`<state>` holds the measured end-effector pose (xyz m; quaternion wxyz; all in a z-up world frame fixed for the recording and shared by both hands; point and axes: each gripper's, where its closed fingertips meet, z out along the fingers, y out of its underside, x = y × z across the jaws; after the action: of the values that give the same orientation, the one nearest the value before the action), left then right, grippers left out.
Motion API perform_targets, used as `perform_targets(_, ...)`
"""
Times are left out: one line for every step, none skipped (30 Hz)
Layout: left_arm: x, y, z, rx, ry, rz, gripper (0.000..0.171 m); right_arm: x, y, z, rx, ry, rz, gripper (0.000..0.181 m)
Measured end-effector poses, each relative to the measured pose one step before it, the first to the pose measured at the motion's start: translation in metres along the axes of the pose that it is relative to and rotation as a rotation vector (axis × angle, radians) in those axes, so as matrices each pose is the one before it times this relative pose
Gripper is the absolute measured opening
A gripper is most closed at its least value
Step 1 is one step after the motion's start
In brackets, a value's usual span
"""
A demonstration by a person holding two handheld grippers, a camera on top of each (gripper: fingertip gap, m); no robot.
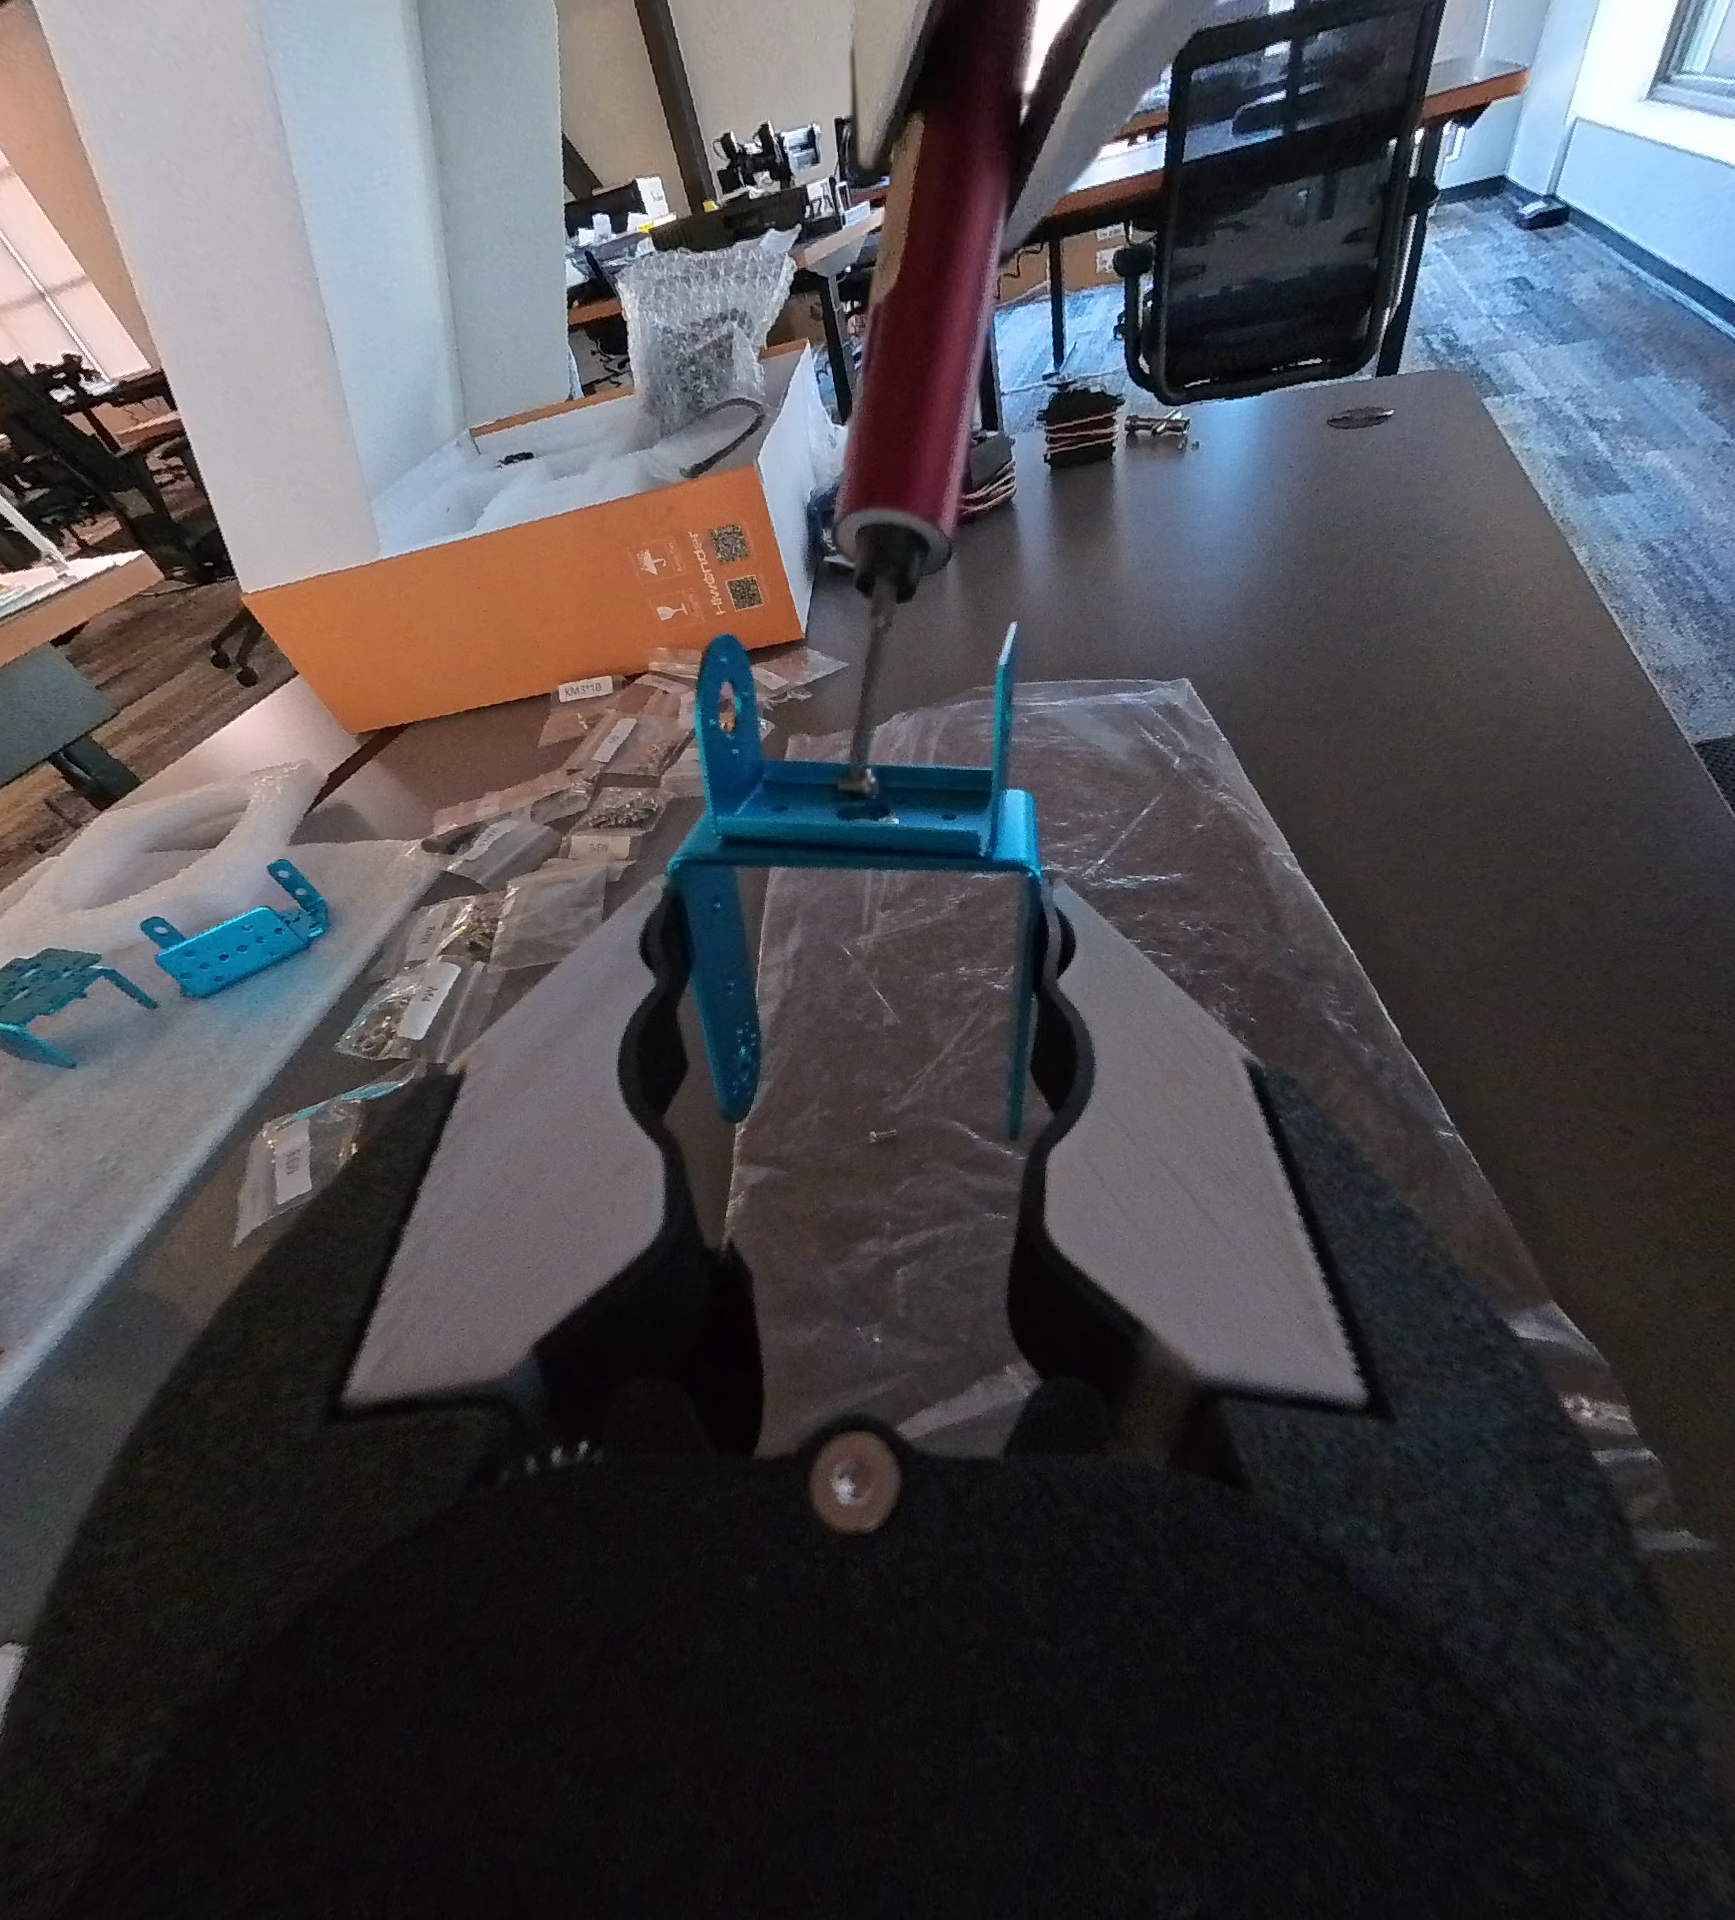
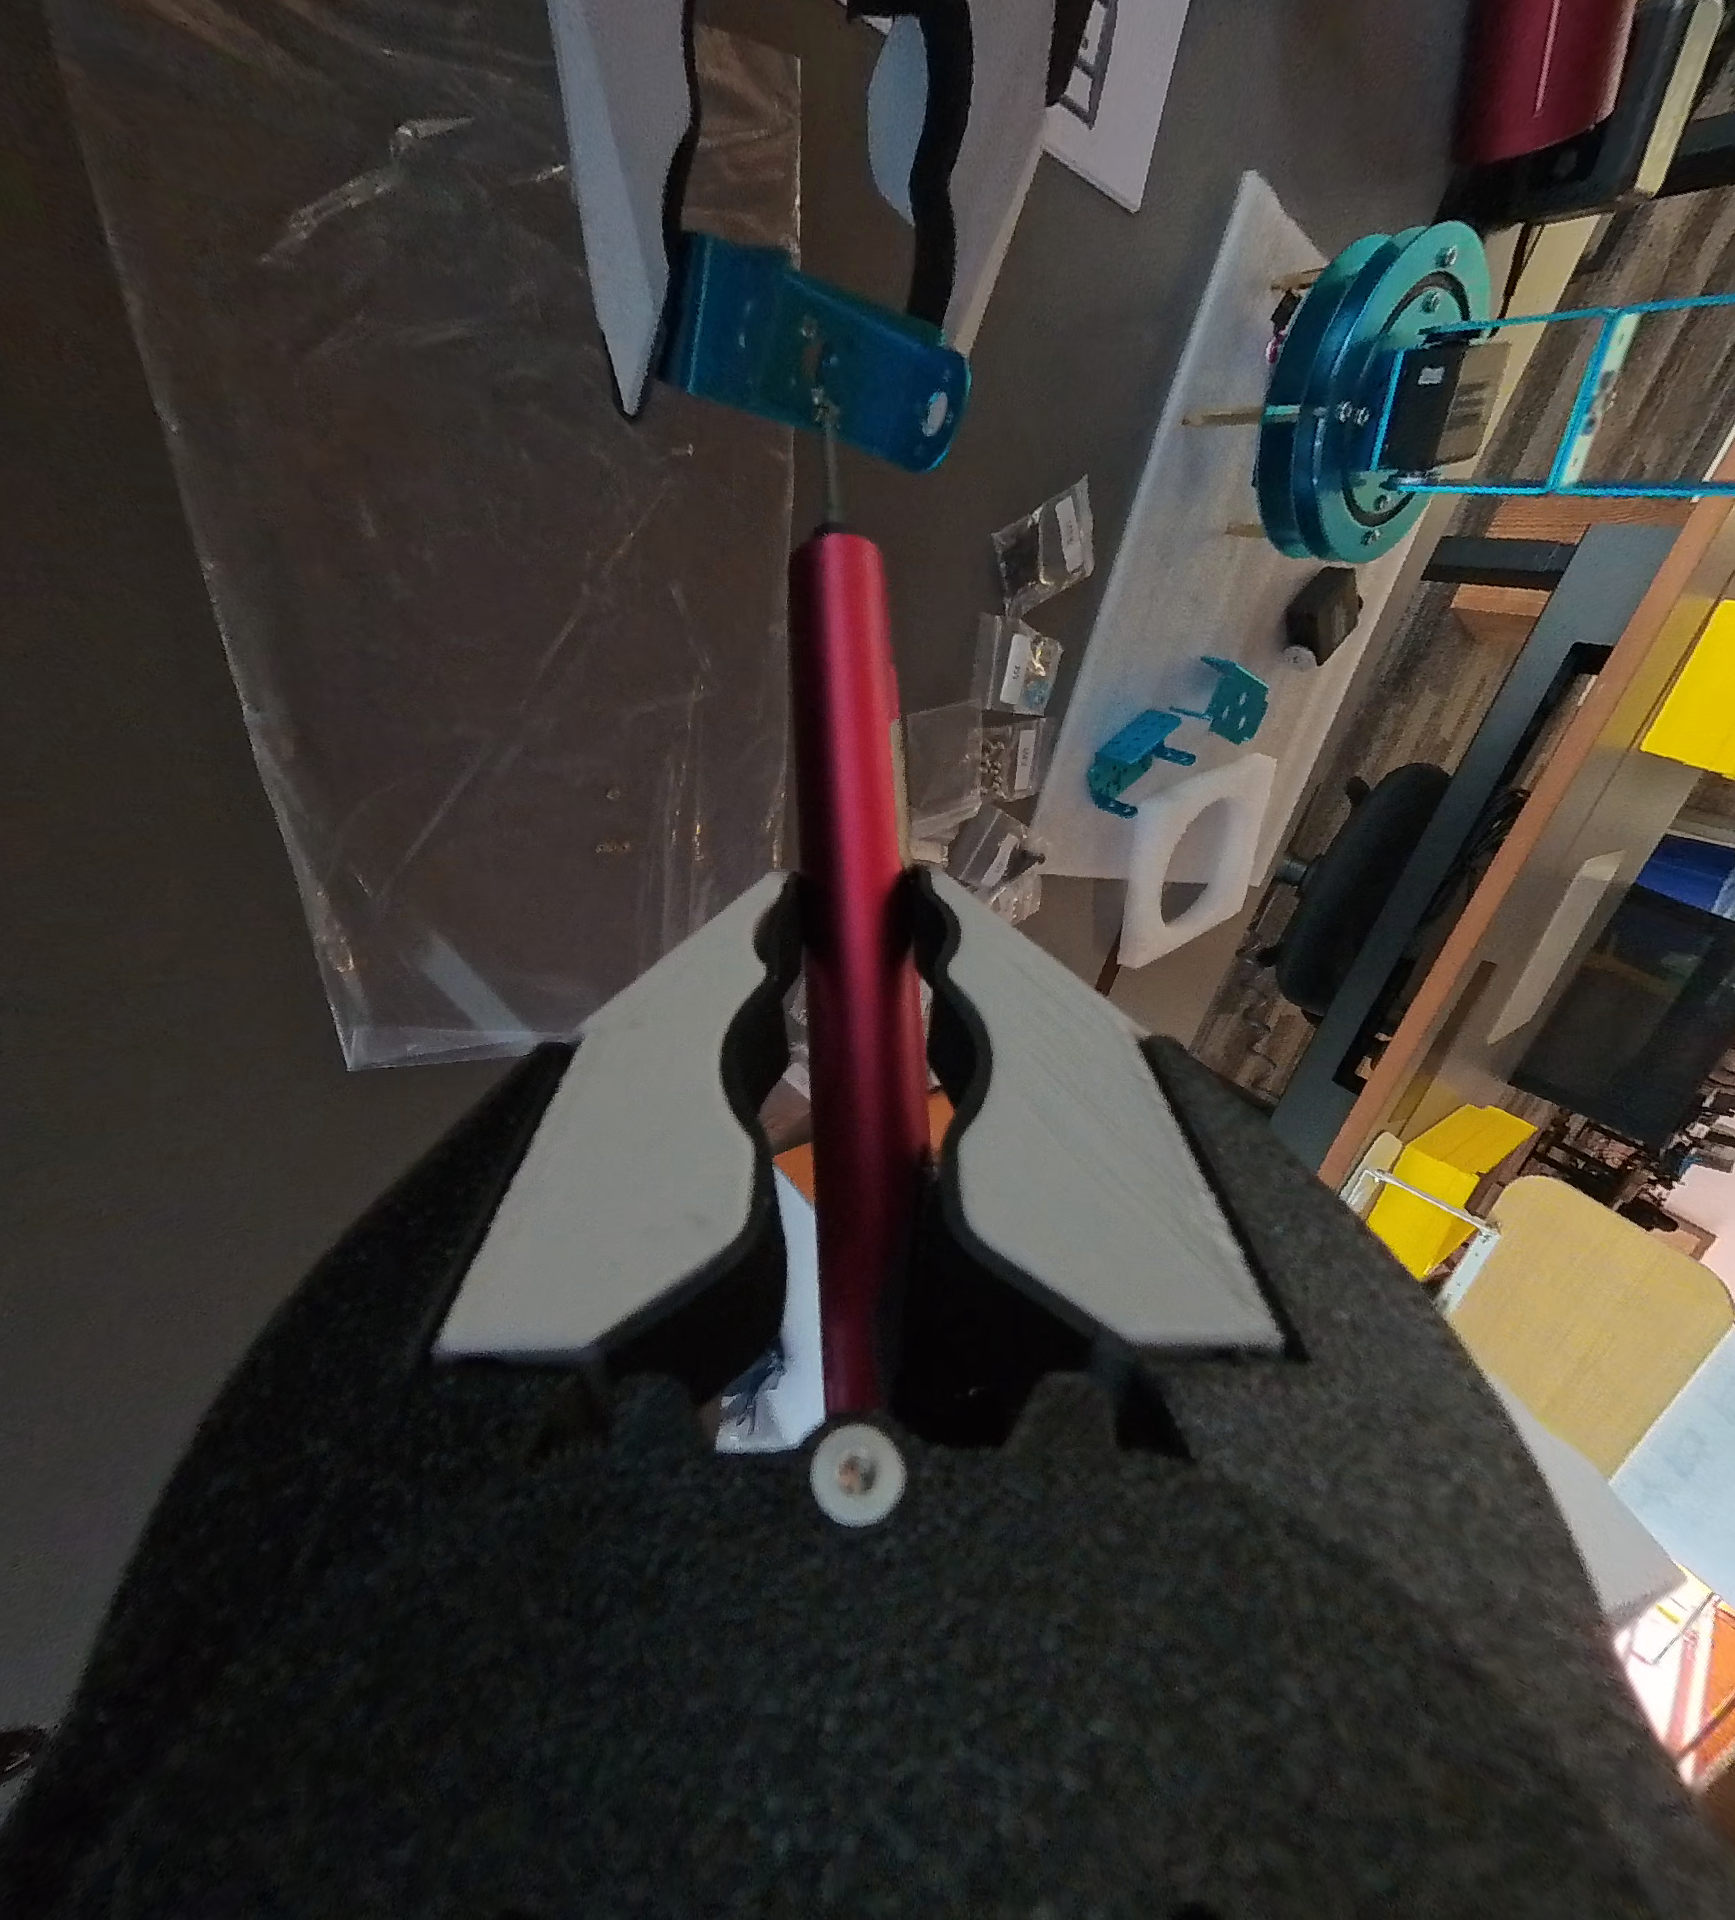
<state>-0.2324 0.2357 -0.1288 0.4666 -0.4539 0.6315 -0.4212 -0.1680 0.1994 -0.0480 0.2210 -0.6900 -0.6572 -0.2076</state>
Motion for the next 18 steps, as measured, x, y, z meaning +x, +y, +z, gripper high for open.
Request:
perform_targets(-0.00022, 0.00007, 0.00003, 0.00002, -0.0016, 0.0015, 0.066, -0.00011, -0.00019, 0.00095, -0.0007, -0.0013, -0.0009, 0.02)
perform_targets(0.00012, 0.00025, 0.00012, -0.00133, 0.0011, 0.0003, 0.066, 0.00022, -0.00089, 0.0004, 0.0049, 0.0003, -0.0015, 0.02)
perform_targets(-0.00007, 0.00018, 0.00007, -0.00059, 0.0, -0.0003, 0.066, 0.00008, -0.00046, 0.0002, 0.0039, -0.0016, 0.0017, 0.02)
perform_targets(-0.00008, -0.00008, -0.00005, 0.00087, -0.0001, -0.0001, 0.066, 0.00004, 0.00011, 0.0001, 0.0005, -0.0018, 0.0022, 0.02)
perform_targets(0.00007, -0.00001, -0.00015, -0.00033, 0.0009, -0.0007, 0.066, 0.00063, 0.00057, 0.00011, -0.002, 0.0031, 0.0001, 0.02)
perform_targets(-0.00036, -0.00013, -0.00009, 0.00073, -0.0011, 0.0, 0.066, 0.0008, 0.00096, 0.00009, -0.0027, 0.0032, 0.0012, 0.02)
perform_targets(-0.00011, -0.00006, -0.00014, 0.00103, 0.0, -0.0007, 0.066, 0.00063, 0.00102, -0.00037, -0.0016, 0.0029, 0.0, 0.02)
perform_targets(-0.0002, 0.00027, -0.00005, -0.00142, 0.0006, -0.0016, 0.066, 0.00165, 0.0017, -0.00137, -0.0038, 0.008, 0.0009, 0.02)
perform_targets(-0.00042, 0.00025, -0.00005, -0.00058, -0.0013, -0.0005, 0.066, 0.00237, 0.00194, -0.00199, -0.0031, 0.0087, 0.0082, 0.02)
perform_targets(-0.00004, -0.0002, -0.00014, 0.00116, 0.0001, -0.0004, 0.066, 0.00213, 0.00085, -0.00251, 0.0048, 0.0084, 0.0073, 0.02)
perform_targets(0.00013, 0.00004, -0.00011, -0.00002, 0.0013, -0.0004, 0.066, 0.00108, 0.00026, -0.00241, 0.0096, 0.0027, 0.007, 0.02)
perform_targets(-0.0002, 0.00007, -0.00003, -0.00034, -0.0007, 0.0002, 0.066, -0.00021, 0.00032, -0.00199, 0.0076, -0.0044, 0.0102, 0.02)
perform_targets(-0.00014, -0.00004, -0.00007, 0.00058, -0.0006, -0.0003, 0.066, -0.00019, 0.00133, -0.00142, 0.0003, 0.0001, 0.0038, 0.02)
perform_targets(0.00002, 0.00011, 0.00003, -0.0006, 0.001, -0.0013, 0.066, 0.00034, 0.00306, -0.00102, -0.0093, 0.0065, -0.0006, 0.02)
perform_targets(-0.00055, 0.00016, -0.00008, -0.00047, -0.0017, -0.0011, 0.066, -0.00008, 0.00407, -0.00077, -0.0132, 0.0028, 0.0037, 0.02)
perform_targets(-0.00064, 0.00011, -0.00023, 0.00031, -0.0015, -0.0003, 0.066, -0.00075, 0.00458, -0.00022, -0.0111, -0.0009, 0.0066, 0.02)
perform_targets(-0.00089, 0.00006, -0.00025, -0.00069, -0.0023, -0.0006, 0.066, -0.00135, 0.00512, 0.00043, -0.0061, -0.0059, 0.012, 0.02)
perform_targets(-0.00138, 0.00012, -0.00054, -0.00022, -0.004, -0.0005, 0.066, -0.00306, 0.00605, 0.00171, -0.004, -0.0174, 0.0186, 0.02)
